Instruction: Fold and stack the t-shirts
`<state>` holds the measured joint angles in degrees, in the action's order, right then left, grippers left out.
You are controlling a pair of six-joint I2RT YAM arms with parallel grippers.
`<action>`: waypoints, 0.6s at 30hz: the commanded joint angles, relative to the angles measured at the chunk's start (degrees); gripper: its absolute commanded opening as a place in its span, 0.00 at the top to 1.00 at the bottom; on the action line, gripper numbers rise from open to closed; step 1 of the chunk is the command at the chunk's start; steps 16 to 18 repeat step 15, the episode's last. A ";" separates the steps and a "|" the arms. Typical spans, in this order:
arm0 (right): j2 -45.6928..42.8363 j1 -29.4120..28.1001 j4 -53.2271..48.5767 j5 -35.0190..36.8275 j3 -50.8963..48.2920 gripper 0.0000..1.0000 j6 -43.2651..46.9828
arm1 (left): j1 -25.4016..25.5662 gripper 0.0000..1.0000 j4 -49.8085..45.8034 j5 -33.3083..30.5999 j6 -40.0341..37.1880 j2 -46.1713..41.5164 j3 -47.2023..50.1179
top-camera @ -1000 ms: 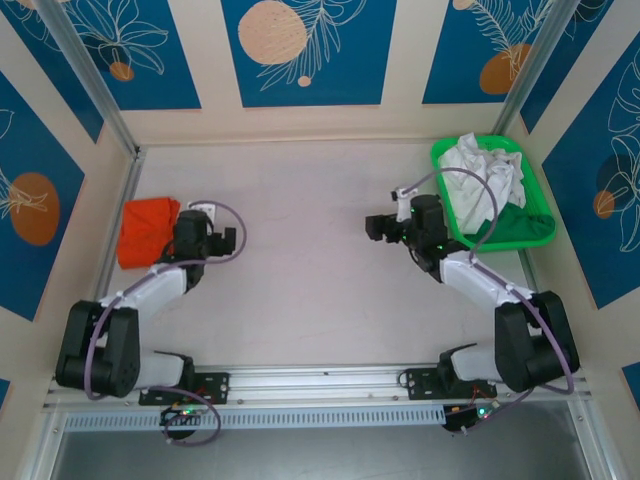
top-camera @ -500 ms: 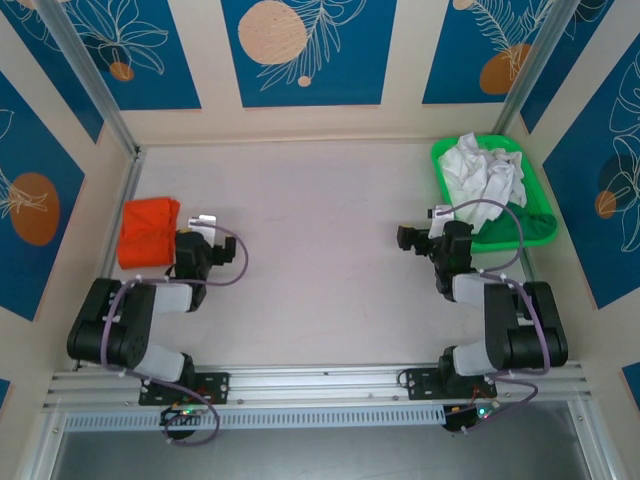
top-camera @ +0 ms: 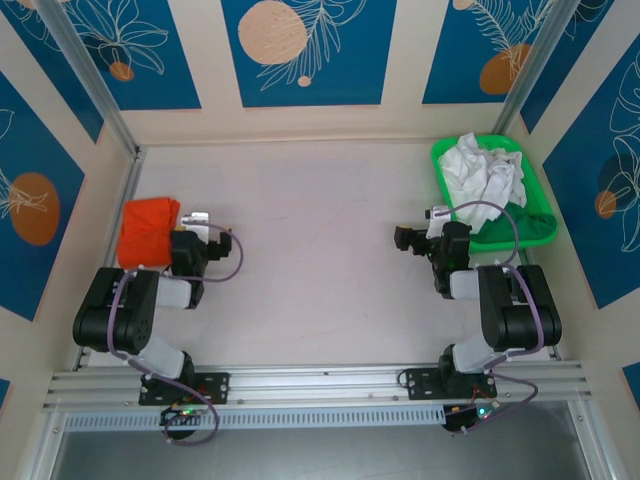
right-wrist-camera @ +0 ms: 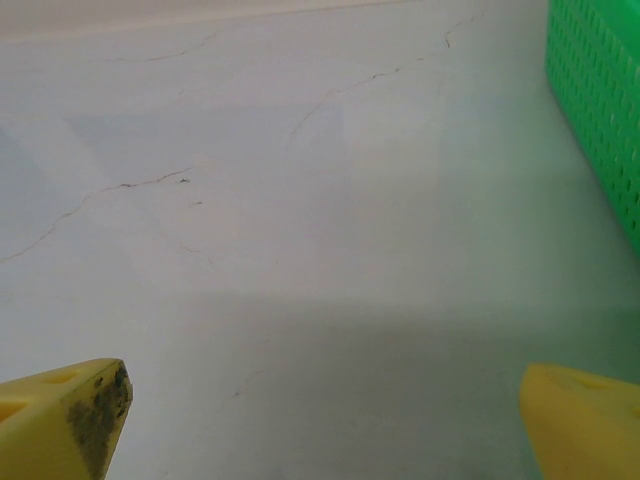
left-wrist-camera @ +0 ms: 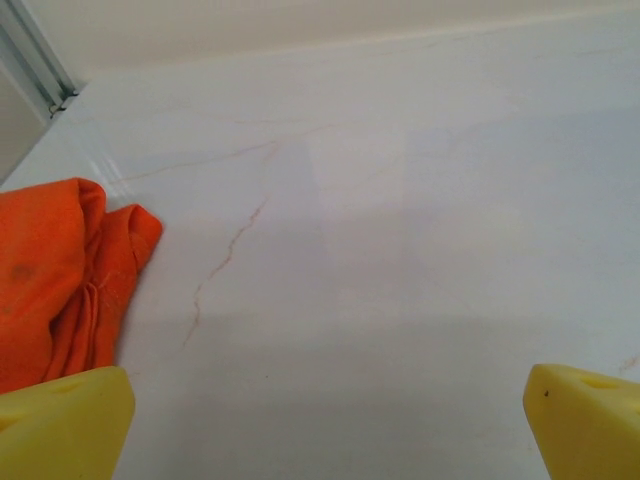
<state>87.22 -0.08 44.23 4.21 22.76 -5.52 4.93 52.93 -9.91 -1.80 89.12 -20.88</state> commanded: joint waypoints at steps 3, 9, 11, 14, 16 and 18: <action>0.08 0.35 1.82 -0.87 1.21 0.01 -0.10 | -0.45 0.00 1.88 0.34 0.64 0.20 0.15; 0.05 0.39 1.94 -0.86 1.14 0.01 -0.15 | -0.27 0.00 0.07 3.76 -0.83 0.26 -0.82; -0.03 0.34 1.99 -0.87 1.06 0.01 -0.19 | -0.27 0.00 0.07 3.76 -0.83 0.26 -0.82; -0.36 0.43 3.89 0.82 -0.07 0.01 -0.90 | -0.28 0.00 0.33 3.76 -0.83 0.17 -0.65; -0.57 0.52 5.62 1.50 -1.03 0.01 -1.26 | -0.27 0.00 0.36 3.76 -0.83 0.18 -0.57; -0.57 0.52 5.62 1.50 -1.03 0.01 -1.26 | -0.27 0.00 0.36 3.76 -0.83 0.18 -0.57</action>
